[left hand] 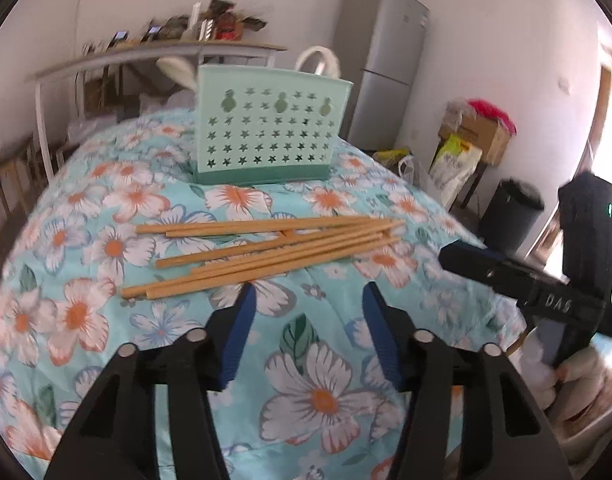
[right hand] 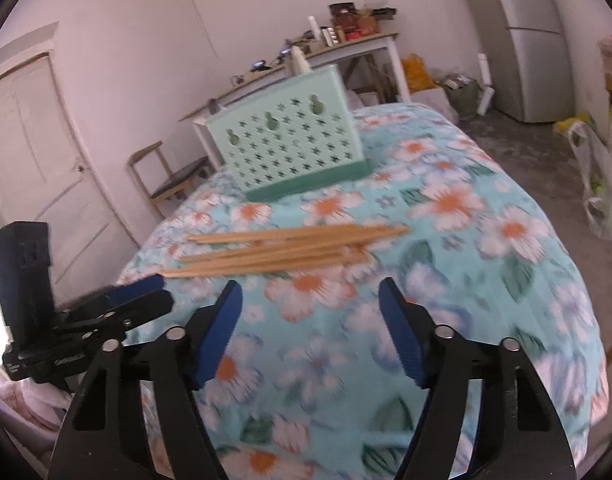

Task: Organize utensils
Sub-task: 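Bring the open right tool toward the wooden chopsticks beside the left tool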

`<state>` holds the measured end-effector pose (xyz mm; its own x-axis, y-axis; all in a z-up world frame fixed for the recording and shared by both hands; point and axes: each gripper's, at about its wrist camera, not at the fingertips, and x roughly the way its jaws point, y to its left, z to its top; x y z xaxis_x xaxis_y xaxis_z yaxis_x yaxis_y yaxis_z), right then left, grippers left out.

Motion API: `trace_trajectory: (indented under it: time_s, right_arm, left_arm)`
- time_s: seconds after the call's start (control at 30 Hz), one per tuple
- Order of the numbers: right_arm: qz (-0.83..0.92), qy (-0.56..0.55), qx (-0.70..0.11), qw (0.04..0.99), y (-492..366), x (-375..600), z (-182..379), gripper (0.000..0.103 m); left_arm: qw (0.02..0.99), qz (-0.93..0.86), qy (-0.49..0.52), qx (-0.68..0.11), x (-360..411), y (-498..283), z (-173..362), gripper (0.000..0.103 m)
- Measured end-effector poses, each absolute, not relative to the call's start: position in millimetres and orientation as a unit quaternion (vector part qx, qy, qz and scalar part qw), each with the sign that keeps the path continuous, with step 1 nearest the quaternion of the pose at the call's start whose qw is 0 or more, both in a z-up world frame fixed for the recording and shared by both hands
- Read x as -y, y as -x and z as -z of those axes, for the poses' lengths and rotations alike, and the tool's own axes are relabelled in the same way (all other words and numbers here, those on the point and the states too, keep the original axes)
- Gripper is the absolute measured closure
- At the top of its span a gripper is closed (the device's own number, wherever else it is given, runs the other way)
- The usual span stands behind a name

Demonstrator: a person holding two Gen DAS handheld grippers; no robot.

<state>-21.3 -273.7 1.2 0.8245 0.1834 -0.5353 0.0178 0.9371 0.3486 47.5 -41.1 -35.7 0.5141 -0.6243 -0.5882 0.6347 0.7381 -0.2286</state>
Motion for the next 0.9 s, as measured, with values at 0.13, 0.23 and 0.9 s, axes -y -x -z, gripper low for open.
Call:
trace_trajectory:
  time_s: [0.13, 0.23, 0.9]
  right_arm:
    - [-0.089, -0.156, -0.308, 0.934, -7, 266, -9, 0.051]
    - [-0.129, -0.148, -0.339, 0.920, -40, 260, -13, 0.056]
    - [-0.148, -0.143, -0.442, 0.873, -58, 254, 1, 0.066]
  left_arm:
    - [0.847, 0.366, 0.056, -0.380, 34, -64, 42, 0.064]
    - [0.833, 0.366, 0.083, -0.407, 28, -71, 46, 0.070]
    - [0.793, 0.405, 0.126, -0.439, 20, -78, 66, 0.070]
